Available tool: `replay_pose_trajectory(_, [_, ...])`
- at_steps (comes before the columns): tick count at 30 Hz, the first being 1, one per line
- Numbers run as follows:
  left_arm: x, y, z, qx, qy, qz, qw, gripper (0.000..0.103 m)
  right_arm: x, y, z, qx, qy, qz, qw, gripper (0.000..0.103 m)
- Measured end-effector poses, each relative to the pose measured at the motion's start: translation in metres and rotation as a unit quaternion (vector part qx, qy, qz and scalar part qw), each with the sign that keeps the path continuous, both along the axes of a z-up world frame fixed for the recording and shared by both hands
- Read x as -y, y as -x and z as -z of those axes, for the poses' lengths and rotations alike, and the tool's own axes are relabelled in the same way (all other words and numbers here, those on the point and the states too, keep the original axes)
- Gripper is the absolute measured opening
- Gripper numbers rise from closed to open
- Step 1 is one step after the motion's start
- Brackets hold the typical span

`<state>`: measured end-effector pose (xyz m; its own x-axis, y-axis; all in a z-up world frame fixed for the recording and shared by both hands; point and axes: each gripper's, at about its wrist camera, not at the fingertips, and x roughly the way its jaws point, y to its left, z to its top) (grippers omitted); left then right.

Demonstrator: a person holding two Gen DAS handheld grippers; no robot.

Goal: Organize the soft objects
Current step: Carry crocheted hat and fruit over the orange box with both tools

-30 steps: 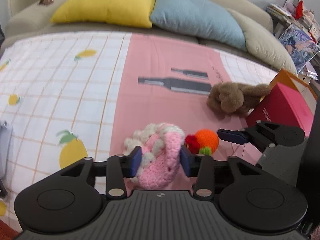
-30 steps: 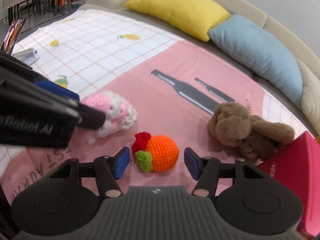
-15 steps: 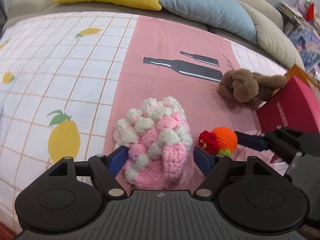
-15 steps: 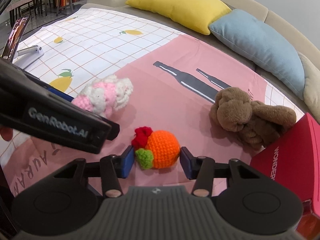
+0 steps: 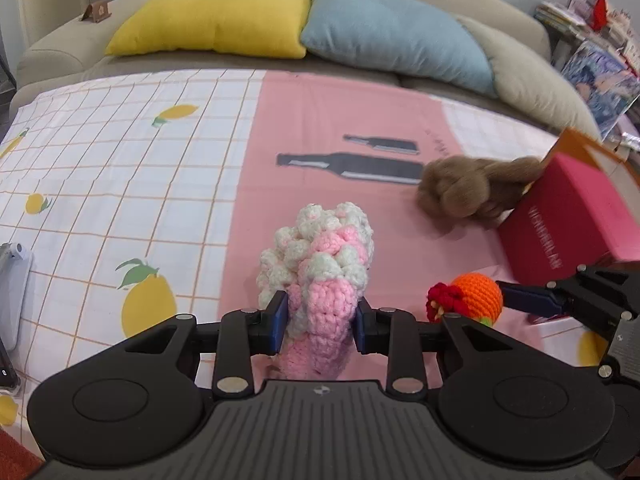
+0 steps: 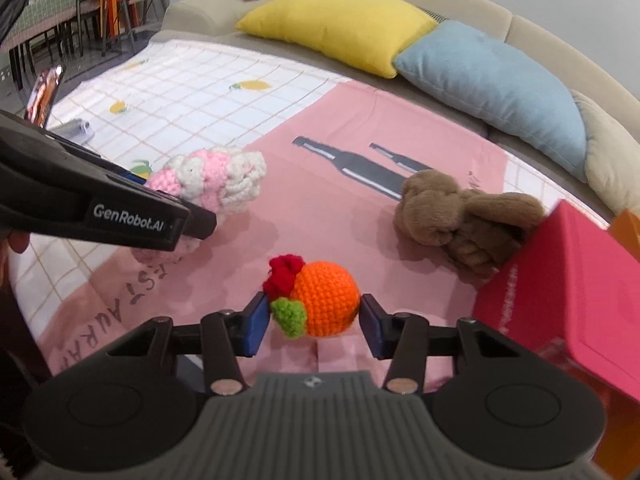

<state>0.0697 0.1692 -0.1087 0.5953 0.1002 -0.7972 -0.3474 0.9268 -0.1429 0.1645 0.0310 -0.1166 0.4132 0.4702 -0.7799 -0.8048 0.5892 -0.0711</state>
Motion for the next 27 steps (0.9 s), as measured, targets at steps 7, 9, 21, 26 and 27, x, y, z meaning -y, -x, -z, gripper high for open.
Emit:
replay_pose_trajectory(7, [0.021,0.004,-0.029,0.032,0.024,0.021,0.9990,0.036,0.037,0.003,-0.032,0.002,-0.040,0.031,0.999,0.048])
replay_pose_trajectory(9, [0.030,0.005,-0.038,0.042,0.027,0.031,0.9983,0.036,0.049,0.003,-0.040,0.002,-0.052,0.044,0.998,0.048])
replay_pose_trajectory(21, [0.090,-0.005,-0.090,0.103,0.062,0.112,0.9864,0.036,0.128,0.000,-0.081,0.031,-0.100,0.125,0.987,0.048])
replay_pose_trajectory(26, [0.122,-0.024,-0.105,0.117,0.080,0.158,0.9772,0.036,0.163,-0.008,-0.092,0.054,-0.099,0.162,0.980,0.048])
replay_pose_trajectory(27, [0.129,-0.029,-0.107,0.117,0.083,0.168,0.9752,0.036,0.171,-0.011,-0.093,0.058,-0.097,0.171,0.979,0.048])
